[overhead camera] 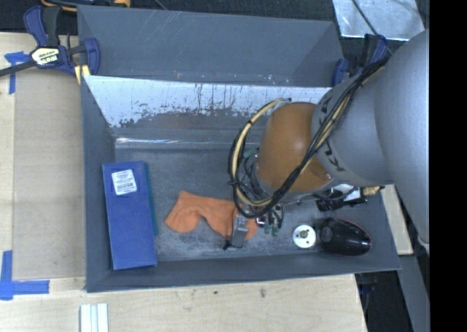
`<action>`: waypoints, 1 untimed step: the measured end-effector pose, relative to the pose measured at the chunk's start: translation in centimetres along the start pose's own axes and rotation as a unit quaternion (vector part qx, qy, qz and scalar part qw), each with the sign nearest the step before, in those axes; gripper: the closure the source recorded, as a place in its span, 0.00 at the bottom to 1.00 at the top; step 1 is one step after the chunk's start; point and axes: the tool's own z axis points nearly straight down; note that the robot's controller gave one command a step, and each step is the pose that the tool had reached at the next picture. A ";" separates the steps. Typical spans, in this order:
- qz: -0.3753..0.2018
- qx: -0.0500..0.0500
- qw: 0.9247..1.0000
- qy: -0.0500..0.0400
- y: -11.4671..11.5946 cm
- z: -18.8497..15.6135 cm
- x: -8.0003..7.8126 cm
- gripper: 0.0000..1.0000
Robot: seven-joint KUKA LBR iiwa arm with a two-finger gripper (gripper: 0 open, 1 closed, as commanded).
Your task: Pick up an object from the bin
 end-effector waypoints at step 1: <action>0.000 -0.001 1.000 -0.003 1.7 1.1 0.0 1.00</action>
Offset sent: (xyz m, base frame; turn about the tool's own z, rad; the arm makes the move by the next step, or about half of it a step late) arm 0.0000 0.0000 0.0000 0.0000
